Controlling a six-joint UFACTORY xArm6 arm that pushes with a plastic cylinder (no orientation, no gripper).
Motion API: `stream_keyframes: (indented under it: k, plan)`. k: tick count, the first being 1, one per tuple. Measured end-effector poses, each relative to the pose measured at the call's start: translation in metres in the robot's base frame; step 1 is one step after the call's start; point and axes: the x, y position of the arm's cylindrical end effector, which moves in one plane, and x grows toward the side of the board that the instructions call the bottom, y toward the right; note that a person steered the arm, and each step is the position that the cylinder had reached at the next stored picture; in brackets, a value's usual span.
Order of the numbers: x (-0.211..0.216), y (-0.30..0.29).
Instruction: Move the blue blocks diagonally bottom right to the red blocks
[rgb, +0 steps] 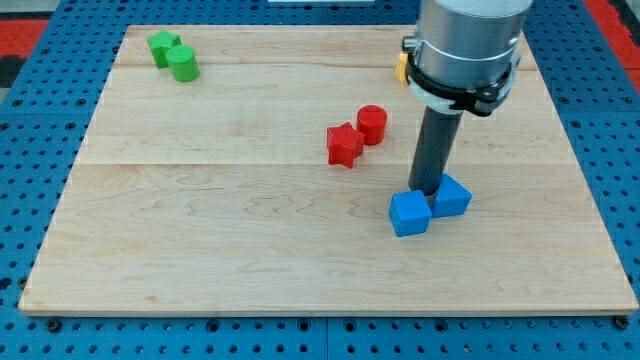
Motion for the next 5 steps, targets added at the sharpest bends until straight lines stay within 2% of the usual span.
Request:
stream_keyframes:
  k: [2, 3, 4, 5]
  plan:
    - [0.014, 0.009]
    - [-0.037, 0.026]
    - [-0.001, 0.036]
    - [0.042, 0.013]
